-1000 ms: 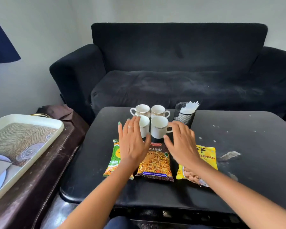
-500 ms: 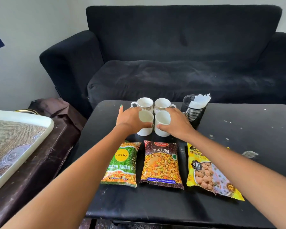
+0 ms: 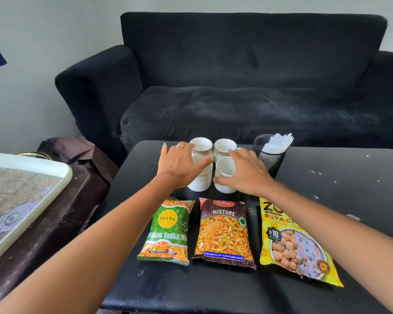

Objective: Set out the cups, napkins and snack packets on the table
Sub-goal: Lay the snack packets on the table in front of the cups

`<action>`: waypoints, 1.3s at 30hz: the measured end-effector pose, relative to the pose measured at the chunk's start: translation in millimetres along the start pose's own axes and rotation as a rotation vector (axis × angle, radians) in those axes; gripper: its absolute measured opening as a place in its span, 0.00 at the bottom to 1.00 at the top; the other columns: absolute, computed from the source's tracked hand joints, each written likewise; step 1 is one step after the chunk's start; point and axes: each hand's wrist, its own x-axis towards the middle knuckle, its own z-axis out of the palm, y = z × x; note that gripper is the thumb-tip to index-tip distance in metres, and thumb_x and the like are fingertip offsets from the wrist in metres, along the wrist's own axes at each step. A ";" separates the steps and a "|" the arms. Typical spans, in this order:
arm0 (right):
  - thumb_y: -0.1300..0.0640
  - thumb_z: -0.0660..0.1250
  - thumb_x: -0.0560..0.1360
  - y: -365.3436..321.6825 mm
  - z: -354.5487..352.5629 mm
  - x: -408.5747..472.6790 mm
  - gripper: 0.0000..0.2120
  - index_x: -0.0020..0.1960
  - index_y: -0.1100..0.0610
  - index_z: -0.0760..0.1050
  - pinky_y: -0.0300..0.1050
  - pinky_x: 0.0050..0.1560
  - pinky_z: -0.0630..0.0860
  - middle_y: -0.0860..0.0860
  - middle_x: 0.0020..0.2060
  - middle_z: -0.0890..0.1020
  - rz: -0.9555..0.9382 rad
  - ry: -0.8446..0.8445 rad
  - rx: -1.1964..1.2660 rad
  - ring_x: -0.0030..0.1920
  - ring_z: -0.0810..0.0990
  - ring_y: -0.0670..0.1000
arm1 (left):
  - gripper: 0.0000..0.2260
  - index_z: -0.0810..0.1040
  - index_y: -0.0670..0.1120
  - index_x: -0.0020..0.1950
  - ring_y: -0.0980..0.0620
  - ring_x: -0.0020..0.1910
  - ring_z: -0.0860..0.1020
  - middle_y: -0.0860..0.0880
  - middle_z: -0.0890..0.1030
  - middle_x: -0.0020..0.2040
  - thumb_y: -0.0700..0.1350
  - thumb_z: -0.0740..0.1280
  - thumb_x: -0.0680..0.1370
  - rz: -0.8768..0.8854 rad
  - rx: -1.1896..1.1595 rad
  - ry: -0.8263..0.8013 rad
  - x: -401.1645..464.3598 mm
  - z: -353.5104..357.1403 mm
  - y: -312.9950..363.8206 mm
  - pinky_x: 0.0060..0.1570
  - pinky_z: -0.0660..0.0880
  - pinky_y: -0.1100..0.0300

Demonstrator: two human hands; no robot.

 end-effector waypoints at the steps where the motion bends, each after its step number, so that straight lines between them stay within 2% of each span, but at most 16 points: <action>1: 0.39 0.67 0.68 0.2 -4.5 3.4 0.33 0.67 0.55 0.67 0.52 0.59 0.67 0.54 0.62 0.70 0.008 0.058 0.048 0.64 0.66 0.57 | 0.30 0.69 0.47 0.71 0.45 0.68 0.70 0.45 0.72 0.69 0.66 0.55 0.77 -0.011 -0.040 0.041 4.8 -2.0 -0.4 0.74 0.52 0.44; 3: 0.44 0.64 0.72 1.7 -14.0 16.3 0.29 0.69 0.56 0.67 0.51 0.60 0.67 0.55 0.64 0.71 0.036 0.177 0.154 0.66 0.66 0.57 | 0.27 0.68 0.46 0.71 0.45 0.70 0.68 0.45 0.70 0.71 0.61 0.55 0.79 -0.039 -0.064 0.056 20.1 -3.8 -2.4 0.74 0.51 0.44; 4: 0.46 0.63 0.73 2.0 -17.2 23.7 0.28 0.70 0.56 0.65 0.51 0.62 0.66 0.56 0.66 0.69 0.049 0.174 0.175 0.68 0.65 0.57 | 0.26 0.66 0.46 0.73 0.45 0.71 0.67 0.45 0.67 0.73 0.59 0.55 0.80 -0.054 -0.062 0.022 28.4 -3.1 -3.7 0.74 0.49 0.44; 7: 0.45 0.59 0.77 3.4 -12.1 51.4 0.29 0.74 0.57 0.59 0.53 0.67 0.63 0.55 0.73 0.62 0.078 0.016 0.126 0.72 0.60 0.58 | 0.25 0.58 0.45 0.77 0.45 0.75 0.60 0.46 0.59 0.77 0.53 0.54 0.82 -0.052 -0.035 -0.134 55.2 7.9 -5.7 0.75 0.43 0.45; 12: 0.42 0.49 0.80 -8.9 4.6 68.8 0.30 0.73 0.61 0.57 0.54 0.70 0.57 0.58 0.74 0.59 0.085 -0.116 0.006 0.74 0.56 0.58 | 0.25 0.46 0.42 0.79 0.44 0.78 0.44 0.45 0.46 0.80 0.49 0.45 0.83 0.041 0.118 -0.369 61.4 27.5 2.1 0.75 0.41 0.46; 16: 0.41 0.42 0.80 -8.4 11.9 72.5 0.33 0.77 0.61 0.48 0.55 0.75 0.46 0.57 0.77 0.47 0.087 -0.237 -0.080 0.77 0.45 0.56 | 0.24 0.51 0.40 0.78 0.39 0.77 0.41 0.42 0.44 0.79 0.47 0.44 0.83 0.114 0.213 -0.368 62.5 25.9 4.2 0.74 0.41 0.45; 19: 0.39 0.40 0.80 -3.4 24.2 70.5 0.33 0.77 0.59 0.46 0.54 0.75 0.41 0.56 0.77 0.43 0.066 -0.249 -0.136 0.77 0.41 0.55 | 0.23 0.51 0.40 0.78 0.39 0.77 0.41 0.42 0.45 0.79 0.47 0.45 0.83 0.130 0.148 -0.363 60.6 30.9 1.2 0.74 0.42 0.45; 25: 0.41 0.40 0.80 -2.8 26.6 69.7 0.31 0.77 0.58 0.47 0.54 0.75 0.41 0.56 0.78 0.45 0.039 -0.214 -0.155 0.77 0.41 0.55 | 0.23 0.50 0.42 0.78 0.40 0.77 0.43 0.44 0.48 0.79 0.47 0.46 0.83 0.122 0.049 -0.307 56.7 33.8 2.2 0.74 0.42 0.46; 29: 0.40 0.41 0.80 -5.2 21.2 64.6 0.32 0.77 0.59 0.45 0.55 0.75 0.40 0.55 0.78 0.45 0.044 -0.194 -0.141 0.77 0.41 0.54 | 0.24 0.50 0.43 0.78 0.43 0.78 0.46 0.45 0.50 0.79 0.49 0.44 0.83 0.130 0.151 -0.219 49.6 32.1 5.5 0.74 0.42 0.44; 31: 0.40 0.42 0.80 -6.9 15.0 57.2 0.32 0.77 0.58 0.47 0.55 0.75 0.40 0.54 0.78 0.48 0.030 -0.109 -0.138 0.77 0.41 0.55 | 0.25 0.48 0.43 0.78 0.44 0.78 0.46 0.45 0.49 0.79 0.50 0.44 0.83 0.141 0.173 -0.209 44.7 27.3 8.6 0.74 0.42 0.44; 34: 0.43 0.47 0.81 -10.7 -0.5 37.1 0.29 0.76 0.58 0.53 0.54 0.75 0.46 0.55 0.77 0.56 -0.032 0.046 -0.136 0.77 0.48 0.58 | 0.24 0.48 0.43 0.79 0.46 0.78 0.47 0.46 0.50 0.80 0.50 0.44 0.83 0.167 0.167 -0.194 32.8 13.1 15.1 0.74 0.42 0.45; 39: 0.46 0.50 0.81 -15.7 -25.3 -8.9 0.24 0.73 0.57 0.60 0.50 0.72 0.54 0.54 0.72 0.65 -0.156 0.090 -0.248 0.74 0.57 0.57 | 0.22 0.56 0.46 0.77 0.48 0.77 0.54 0.48 0.58 0.78 0.48 0.50 0.83 0.191 0.109 -0.103 -2.7 -13.0 31.1 0.75 0.44 0.47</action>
